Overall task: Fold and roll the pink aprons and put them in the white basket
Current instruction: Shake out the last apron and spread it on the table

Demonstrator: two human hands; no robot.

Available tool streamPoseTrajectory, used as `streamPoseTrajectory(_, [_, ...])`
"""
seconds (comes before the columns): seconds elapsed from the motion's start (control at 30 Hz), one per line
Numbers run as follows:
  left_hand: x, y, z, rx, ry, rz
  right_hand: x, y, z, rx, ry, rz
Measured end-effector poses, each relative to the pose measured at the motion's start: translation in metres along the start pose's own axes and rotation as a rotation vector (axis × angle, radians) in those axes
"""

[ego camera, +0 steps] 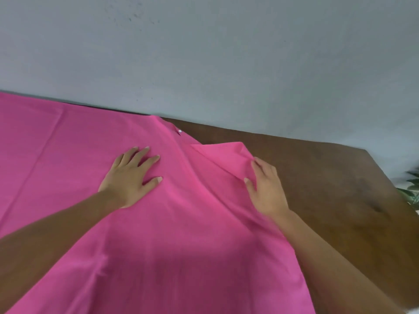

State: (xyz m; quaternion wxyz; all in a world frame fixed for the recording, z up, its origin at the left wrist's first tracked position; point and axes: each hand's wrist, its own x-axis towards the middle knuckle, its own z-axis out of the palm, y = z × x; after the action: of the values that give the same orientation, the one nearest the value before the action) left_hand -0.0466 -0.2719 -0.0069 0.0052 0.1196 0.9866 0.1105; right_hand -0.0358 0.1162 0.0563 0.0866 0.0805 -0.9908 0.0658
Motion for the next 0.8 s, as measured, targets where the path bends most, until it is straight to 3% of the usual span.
streamPoseTrajectory(0.2, [0.0,0.001,0.0,0.012,0.015,-0.018,0.054,0.043,0.018,-0.12,-0.133,0.153])
streamPoseTrajectory(0.3, [-0.002,0.002,0.001,0.021,0.018,-0.024,0.061,0.037,0.031,-0.13,-0.121,0.266])
streamPoseTrajectory(0.47, [-0.001,0.001,0.001,0.034,0.015,-0.033,0.073,0.01,0.055,0.071,-0.204,0.24])
streamPoseTrajectory(0.8, [0.005,0.0,0.001,0.034,-0.003,-0.037,0.121,0.045,0.074,-0.01,-0.273,0.204])
